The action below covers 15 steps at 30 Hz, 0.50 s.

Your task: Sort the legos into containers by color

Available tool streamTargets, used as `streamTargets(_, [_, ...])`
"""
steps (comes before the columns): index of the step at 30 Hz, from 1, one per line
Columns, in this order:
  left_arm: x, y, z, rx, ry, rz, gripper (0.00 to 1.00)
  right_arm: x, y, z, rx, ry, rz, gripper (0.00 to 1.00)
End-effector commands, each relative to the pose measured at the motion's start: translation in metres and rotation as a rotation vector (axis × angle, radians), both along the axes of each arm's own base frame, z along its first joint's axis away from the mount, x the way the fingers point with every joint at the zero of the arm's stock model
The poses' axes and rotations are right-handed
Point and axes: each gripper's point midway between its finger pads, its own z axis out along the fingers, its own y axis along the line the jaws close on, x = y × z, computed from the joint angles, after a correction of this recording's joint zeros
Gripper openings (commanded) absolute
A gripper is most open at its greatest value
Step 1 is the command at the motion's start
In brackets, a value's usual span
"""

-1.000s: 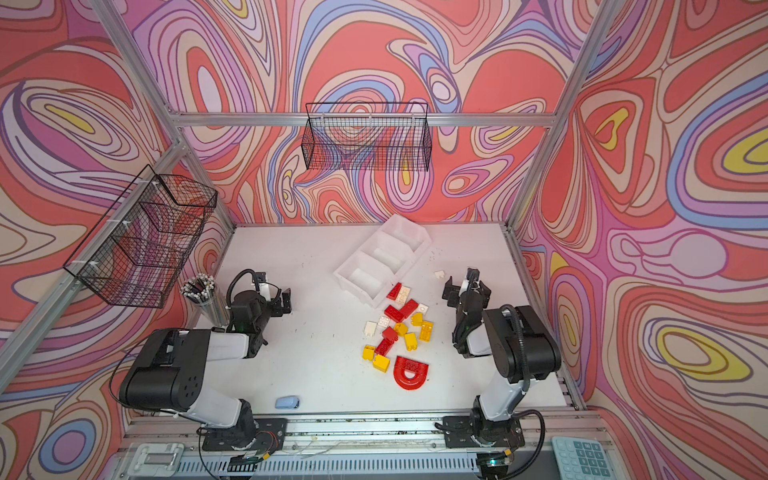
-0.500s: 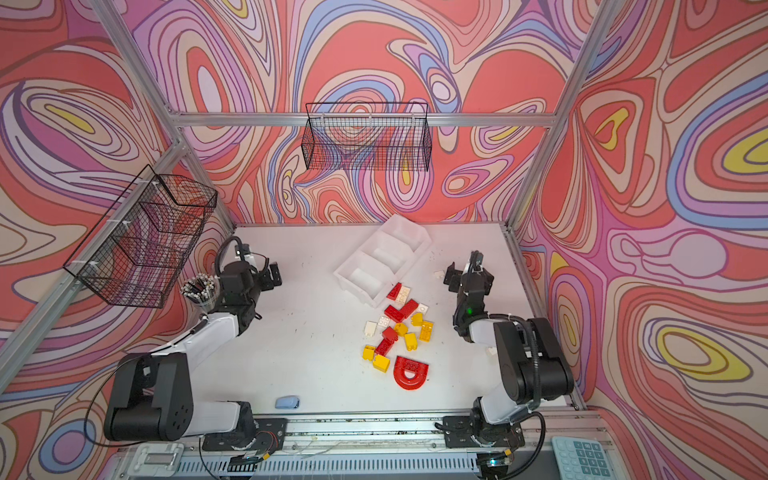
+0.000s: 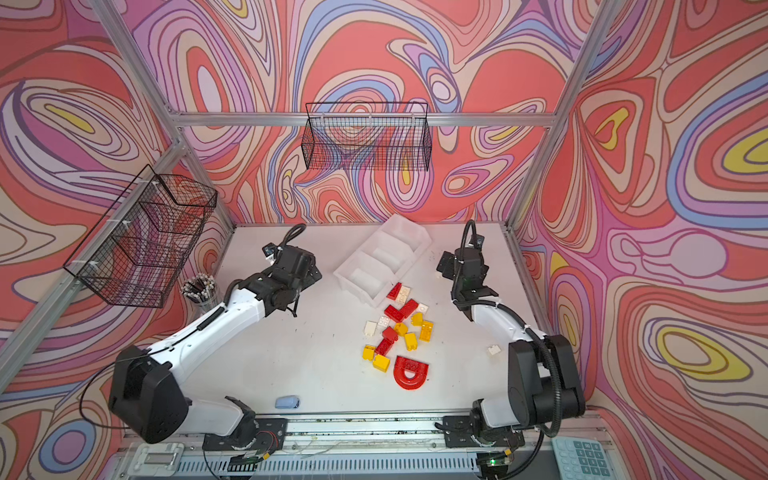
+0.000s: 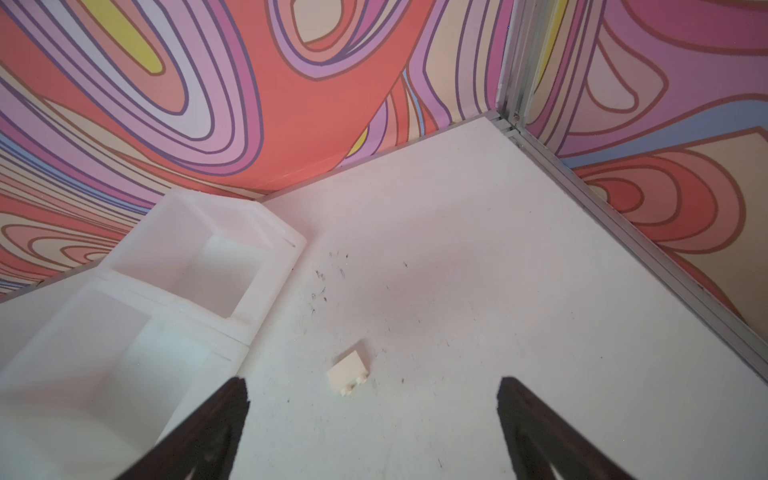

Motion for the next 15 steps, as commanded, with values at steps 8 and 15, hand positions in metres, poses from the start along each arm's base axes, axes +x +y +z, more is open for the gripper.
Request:
streamTargets(8, [0.015,-0.048,-0.033,-0.127,0.052,0.170,0.97,-0.029,0.028,-0.010,-0.027,0.034,0.037,0.98])
streamTargets(15, [0.028,-0.072,-0.060,-0.162,0.110,0.170,0.91,-0.030,0.029,-0.020,-0.026,0.037,0.039,0.98])
